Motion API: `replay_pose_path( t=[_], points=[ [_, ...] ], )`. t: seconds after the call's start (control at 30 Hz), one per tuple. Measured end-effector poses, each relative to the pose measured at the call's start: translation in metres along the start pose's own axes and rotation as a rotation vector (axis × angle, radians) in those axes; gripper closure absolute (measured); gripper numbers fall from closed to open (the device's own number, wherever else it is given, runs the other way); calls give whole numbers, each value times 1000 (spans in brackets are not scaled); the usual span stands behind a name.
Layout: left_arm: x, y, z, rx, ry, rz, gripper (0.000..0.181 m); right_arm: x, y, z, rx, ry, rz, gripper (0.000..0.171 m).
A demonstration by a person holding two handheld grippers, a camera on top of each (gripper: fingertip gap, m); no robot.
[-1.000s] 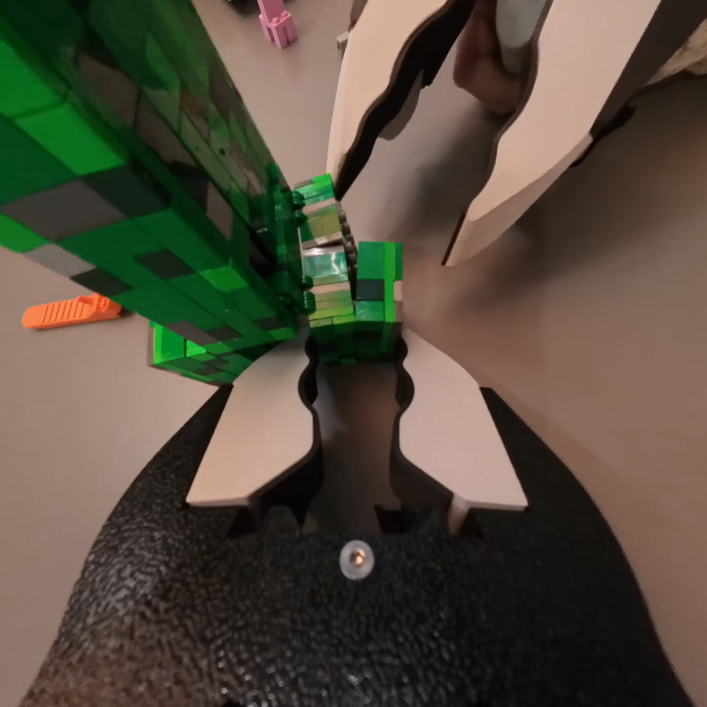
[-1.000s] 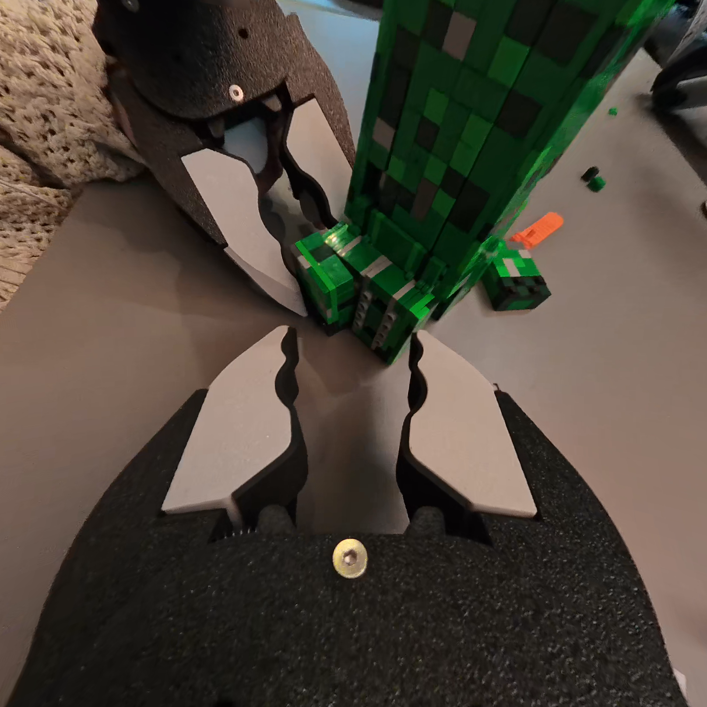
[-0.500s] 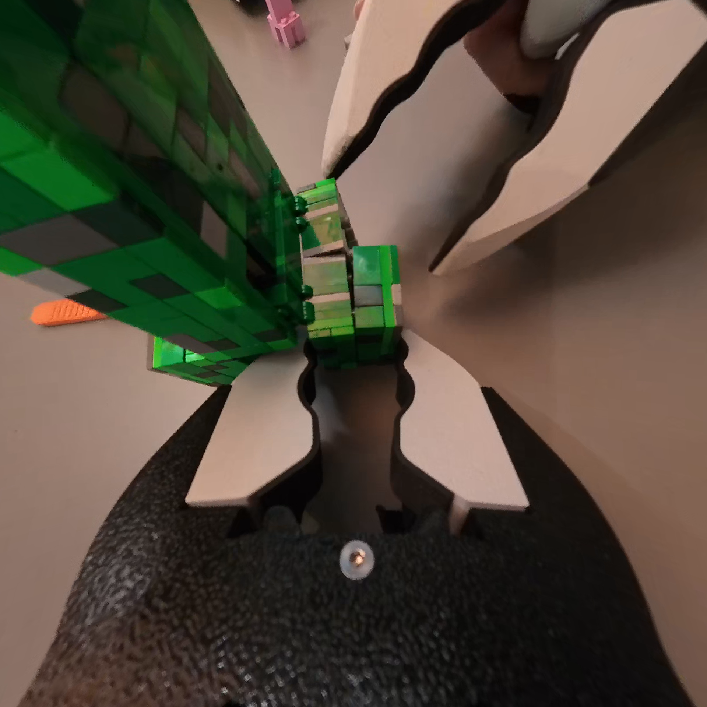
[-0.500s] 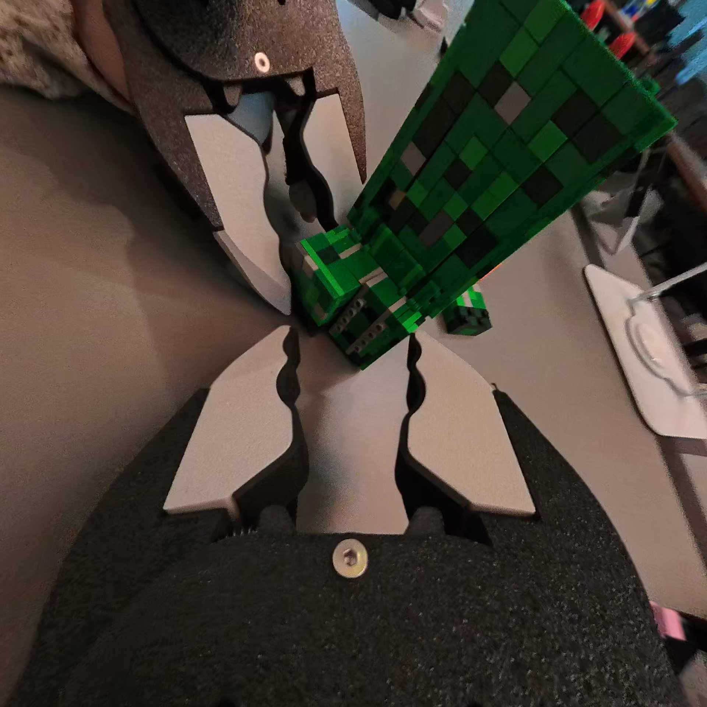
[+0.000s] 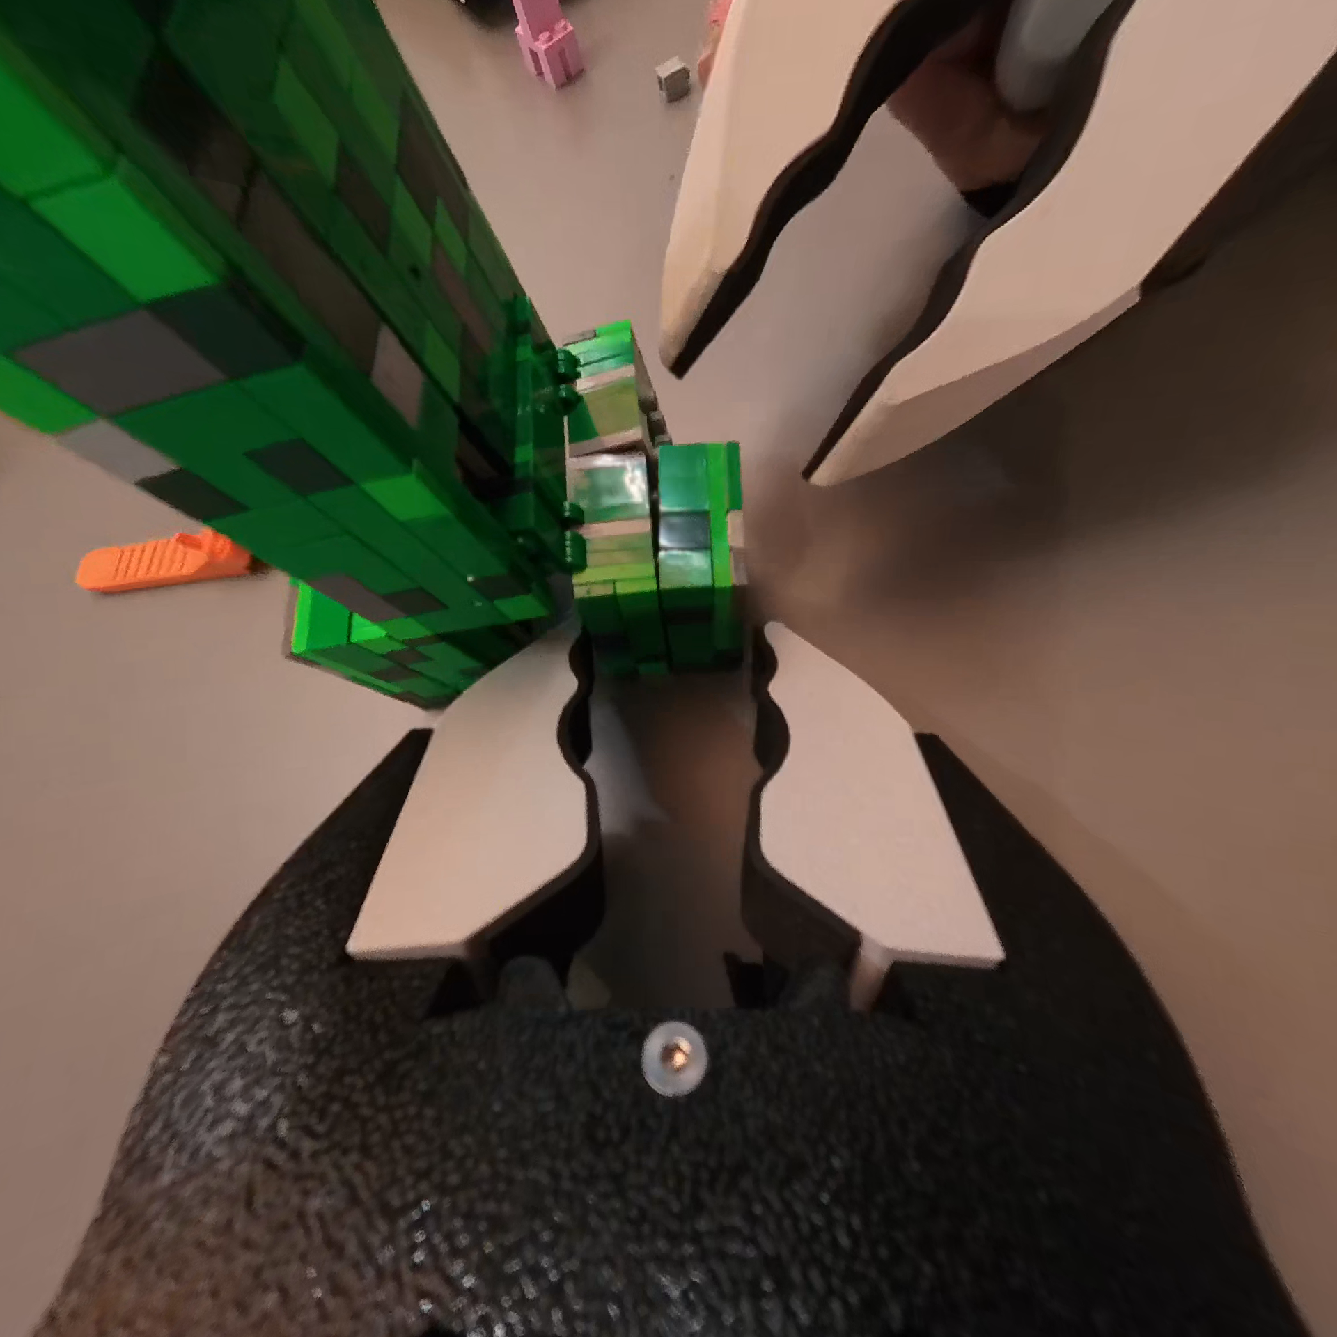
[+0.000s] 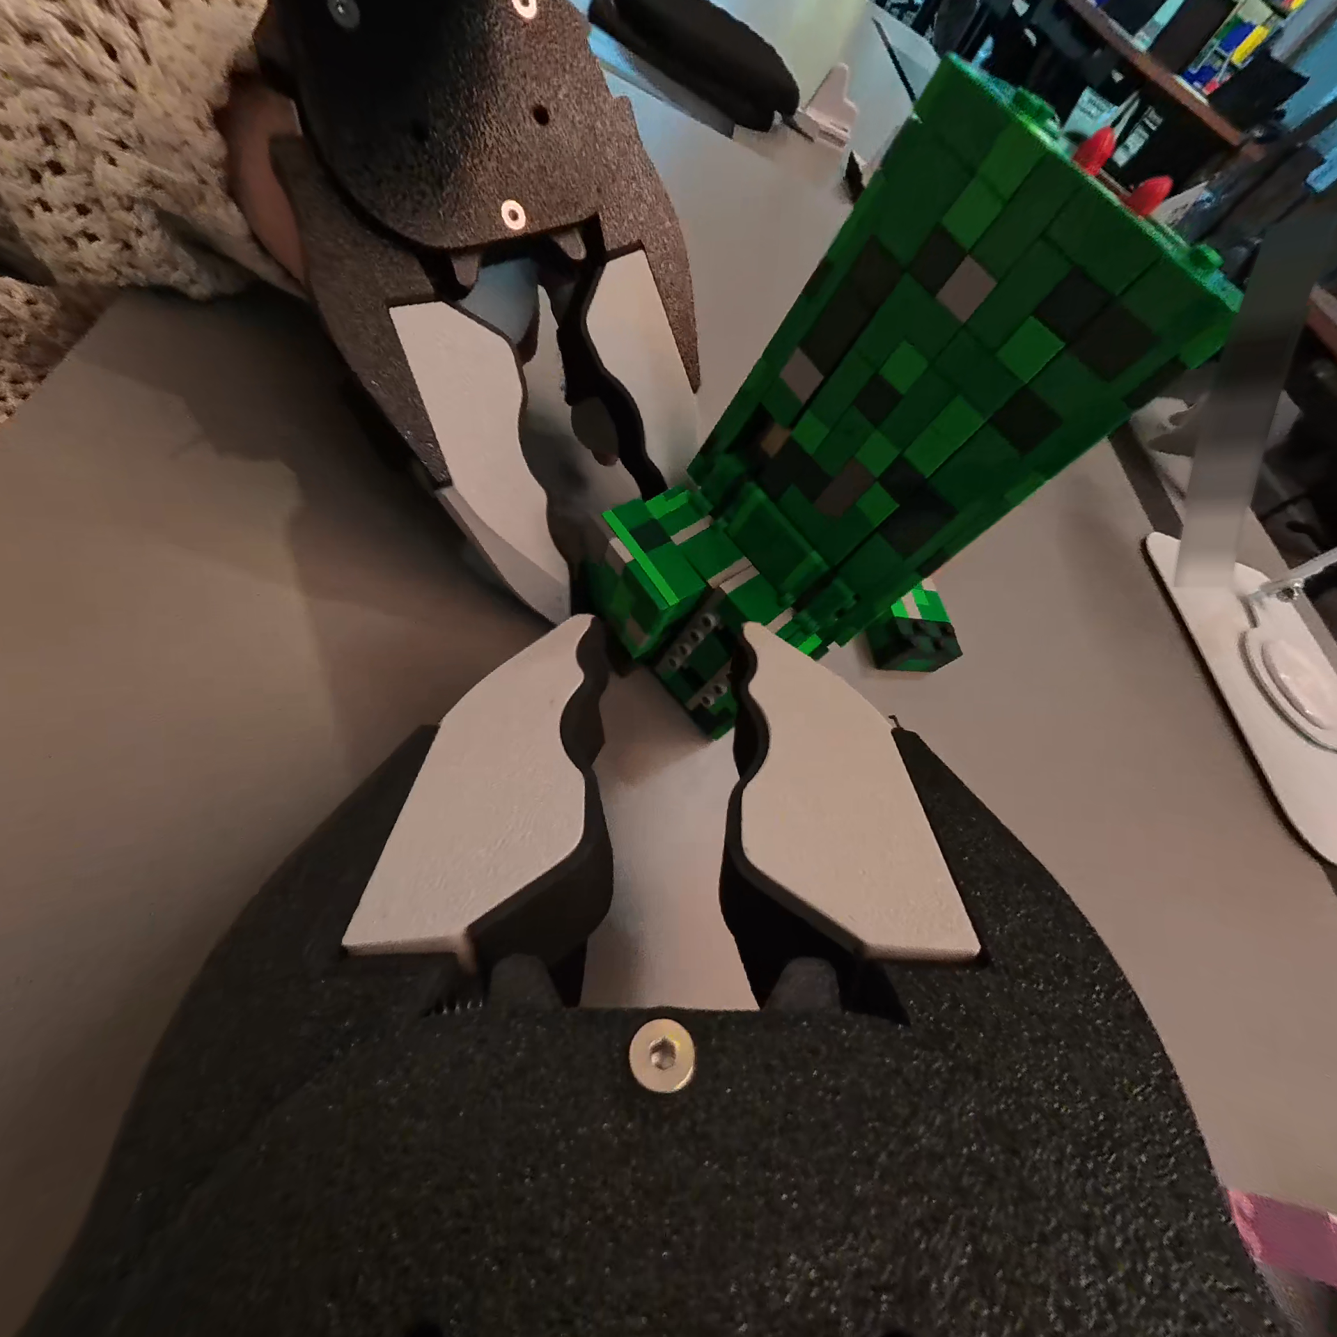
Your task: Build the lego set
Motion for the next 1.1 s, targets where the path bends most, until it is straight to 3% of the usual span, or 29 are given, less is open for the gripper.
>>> replay_pose_path(
  t=[0.13, 0.3, 0.77, 0.9, 1.1],
  points=[
    [-10, 9, -4, -19, 13, 4, 141, 2, -1, 4, -13, -11, 39, 149],
    [-24, 9, -13, 38, -38, -119, 169, 6, 1, 6, 30, -51, 72, 155],
    [-18, 2, -17, 54, -19, -114, 166, 11, 2, 7, 40, -19, 86, 158],
    [-23, 7, -12, -4, -13, -117, 160, 3, 4, 6, 48, -9, 86, 157],
    [-19, 6, -8, -50, 20, -88, 132, -11, 6, 12, 186, -18, 90, 153]
  ],
)
Point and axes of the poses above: each gripper's, where its closed fingertips meet, x out along the fingers, y out of its underside, z = x × y across the jaws, the point moved 8 cm from there along -x, back along the fingers, and after that the axes turned 7 degrees about z, right-handed, at the moved point
